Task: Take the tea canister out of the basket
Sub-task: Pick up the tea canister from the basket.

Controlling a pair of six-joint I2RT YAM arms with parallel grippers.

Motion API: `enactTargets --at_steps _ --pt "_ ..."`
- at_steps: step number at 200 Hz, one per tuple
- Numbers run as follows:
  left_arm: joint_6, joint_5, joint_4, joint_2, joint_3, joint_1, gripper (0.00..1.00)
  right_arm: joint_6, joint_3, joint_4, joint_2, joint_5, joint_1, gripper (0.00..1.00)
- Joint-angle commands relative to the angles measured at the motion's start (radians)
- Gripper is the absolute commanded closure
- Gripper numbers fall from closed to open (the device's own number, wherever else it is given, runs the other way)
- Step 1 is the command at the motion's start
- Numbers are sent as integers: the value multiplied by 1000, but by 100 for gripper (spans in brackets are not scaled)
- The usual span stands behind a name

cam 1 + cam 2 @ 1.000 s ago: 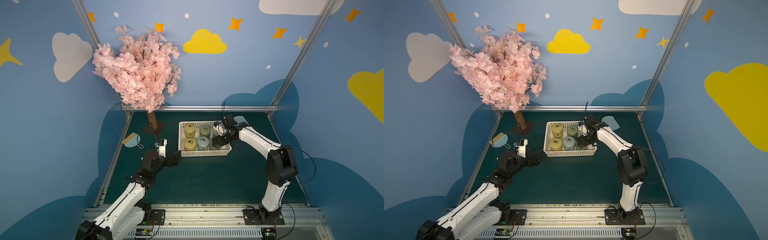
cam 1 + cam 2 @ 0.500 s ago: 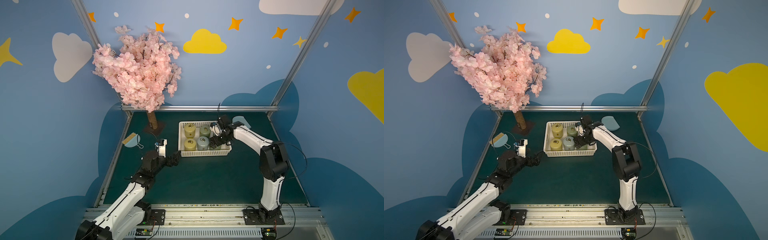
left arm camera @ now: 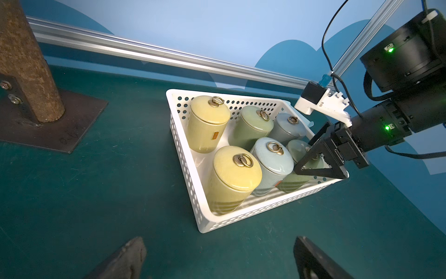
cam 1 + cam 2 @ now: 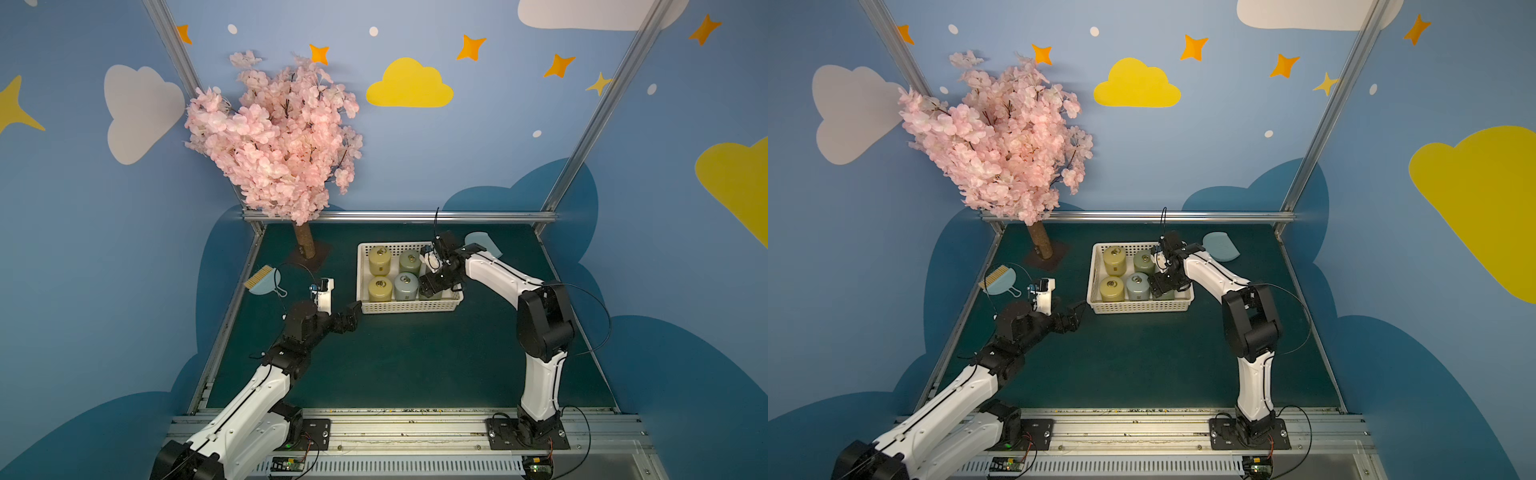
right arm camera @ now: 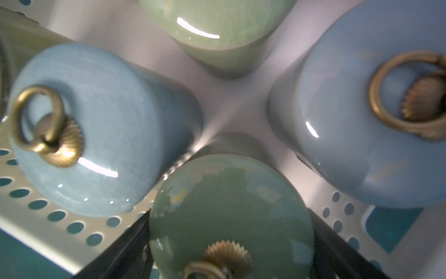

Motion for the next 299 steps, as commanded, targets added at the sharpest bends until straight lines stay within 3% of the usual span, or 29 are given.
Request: enactTargets --at_steps 1,79,125,299 --pt "12 -6 12 -10 -7 -2 0 4 25 -15 26 12 5 15" --pt "12 -7 14 -8 -8 0 0 25 0 -9 -14 -8 5 49" --pt "12 -9 13 -9 -8 -2 0 40 0 -19 -83 26 5 54" --pt "14 -28 17 -39 -23 -1 0 59 40 -120 -271 92 7 58"
